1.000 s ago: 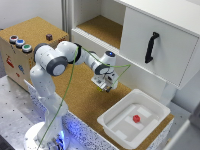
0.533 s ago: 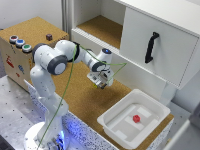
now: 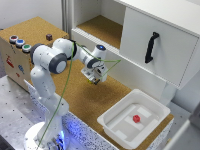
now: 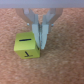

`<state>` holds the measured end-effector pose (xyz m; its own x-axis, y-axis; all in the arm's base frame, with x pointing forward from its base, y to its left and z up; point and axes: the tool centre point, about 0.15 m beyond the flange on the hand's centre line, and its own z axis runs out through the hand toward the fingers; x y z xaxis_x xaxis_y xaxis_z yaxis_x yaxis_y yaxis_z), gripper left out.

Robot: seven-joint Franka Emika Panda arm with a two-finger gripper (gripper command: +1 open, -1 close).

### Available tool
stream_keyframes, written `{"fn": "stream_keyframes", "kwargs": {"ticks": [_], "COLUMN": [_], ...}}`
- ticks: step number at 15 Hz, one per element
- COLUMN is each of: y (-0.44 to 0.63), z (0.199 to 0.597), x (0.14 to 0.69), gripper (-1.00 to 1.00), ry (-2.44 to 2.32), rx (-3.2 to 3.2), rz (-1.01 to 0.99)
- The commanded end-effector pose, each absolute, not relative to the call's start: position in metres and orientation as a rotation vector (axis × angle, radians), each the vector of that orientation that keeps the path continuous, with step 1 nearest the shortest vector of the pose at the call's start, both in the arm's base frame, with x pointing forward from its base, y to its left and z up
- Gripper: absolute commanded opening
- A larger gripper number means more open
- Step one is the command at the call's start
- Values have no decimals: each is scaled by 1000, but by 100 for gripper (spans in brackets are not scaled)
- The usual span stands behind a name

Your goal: Push the yellow block towards the left

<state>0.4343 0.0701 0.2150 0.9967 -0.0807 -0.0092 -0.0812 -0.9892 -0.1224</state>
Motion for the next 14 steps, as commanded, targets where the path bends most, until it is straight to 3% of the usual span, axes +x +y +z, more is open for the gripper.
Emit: {"fn": "stream_keyframes", "kwargs": {"ticks": [1,14], "y": [122,210], "z": [212,218], "x": [443,441], "gripper": [-100,-100], "ry": [107,-125], "rx": [-3003,-2911], "rz": [-9,17]}}
